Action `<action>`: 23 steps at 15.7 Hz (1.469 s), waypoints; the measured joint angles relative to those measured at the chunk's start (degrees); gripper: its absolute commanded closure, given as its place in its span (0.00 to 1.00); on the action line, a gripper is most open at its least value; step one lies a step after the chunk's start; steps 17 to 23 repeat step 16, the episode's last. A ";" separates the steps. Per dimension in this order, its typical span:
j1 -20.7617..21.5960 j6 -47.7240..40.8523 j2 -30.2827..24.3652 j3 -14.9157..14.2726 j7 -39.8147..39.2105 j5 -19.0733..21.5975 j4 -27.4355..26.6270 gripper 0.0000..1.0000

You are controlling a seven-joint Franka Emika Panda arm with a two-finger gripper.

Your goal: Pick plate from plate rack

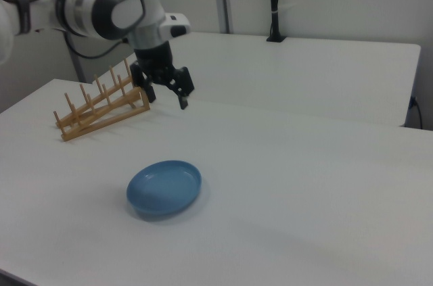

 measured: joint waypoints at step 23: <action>7.63 -0.58 -3.75 -5.92 1.59 3.38 1.23 0.00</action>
